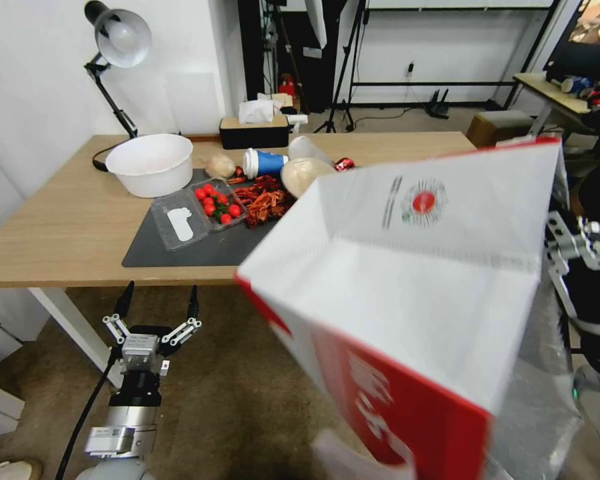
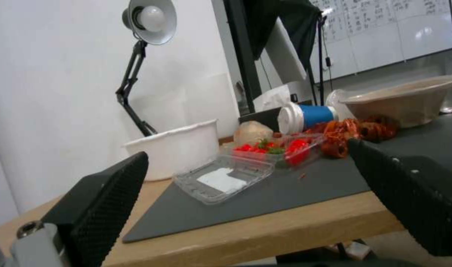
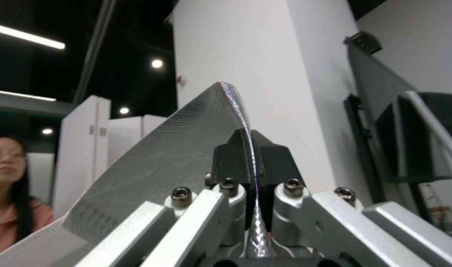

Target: Pick up the food delivery bag from the floor and place it on the table.

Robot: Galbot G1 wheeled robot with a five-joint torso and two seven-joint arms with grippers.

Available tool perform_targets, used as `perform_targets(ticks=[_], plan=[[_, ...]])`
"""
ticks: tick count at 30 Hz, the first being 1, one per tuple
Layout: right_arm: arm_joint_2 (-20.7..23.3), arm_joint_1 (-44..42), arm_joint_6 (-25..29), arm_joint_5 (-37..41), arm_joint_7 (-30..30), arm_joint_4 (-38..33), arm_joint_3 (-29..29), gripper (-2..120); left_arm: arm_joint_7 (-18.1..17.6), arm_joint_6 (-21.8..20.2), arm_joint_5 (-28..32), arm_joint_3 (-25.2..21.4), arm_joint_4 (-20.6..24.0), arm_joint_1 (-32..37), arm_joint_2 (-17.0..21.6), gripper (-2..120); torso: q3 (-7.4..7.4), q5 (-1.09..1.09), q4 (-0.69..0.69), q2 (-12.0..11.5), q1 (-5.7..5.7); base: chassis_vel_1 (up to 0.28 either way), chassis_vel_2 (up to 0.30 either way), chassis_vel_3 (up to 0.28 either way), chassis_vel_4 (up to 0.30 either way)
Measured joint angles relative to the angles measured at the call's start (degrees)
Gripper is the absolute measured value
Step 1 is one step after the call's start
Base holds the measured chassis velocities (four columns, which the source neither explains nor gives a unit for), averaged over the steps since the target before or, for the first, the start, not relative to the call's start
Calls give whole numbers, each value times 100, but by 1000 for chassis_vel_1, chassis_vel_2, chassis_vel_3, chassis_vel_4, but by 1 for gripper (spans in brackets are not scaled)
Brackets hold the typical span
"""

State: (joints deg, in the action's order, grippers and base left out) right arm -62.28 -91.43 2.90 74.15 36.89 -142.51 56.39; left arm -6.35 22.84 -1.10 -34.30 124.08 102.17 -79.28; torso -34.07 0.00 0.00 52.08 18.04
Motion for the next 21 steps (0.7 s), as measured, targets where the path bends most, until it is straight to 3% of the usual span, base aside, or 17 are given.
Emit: perform_targets(ticks=[8,18,21], plan=[[186,421,254,-291,-1453,-87,-146,0,-14,16,-73,84,-4,1,2,100,3,0,0,-7,-3,0,0,0,0],[426,811,320,-288,-2289,-54,-176,0,-15,32,-131,87,0,24,4,100,5,0,0,-9,-4,0,0,0,0],[519,1024,356,-244,-2800,-4,-246,0,-15,32,-203,136,15,37,-22,100,6,0,0,-11,-4,0,0,0,0]])
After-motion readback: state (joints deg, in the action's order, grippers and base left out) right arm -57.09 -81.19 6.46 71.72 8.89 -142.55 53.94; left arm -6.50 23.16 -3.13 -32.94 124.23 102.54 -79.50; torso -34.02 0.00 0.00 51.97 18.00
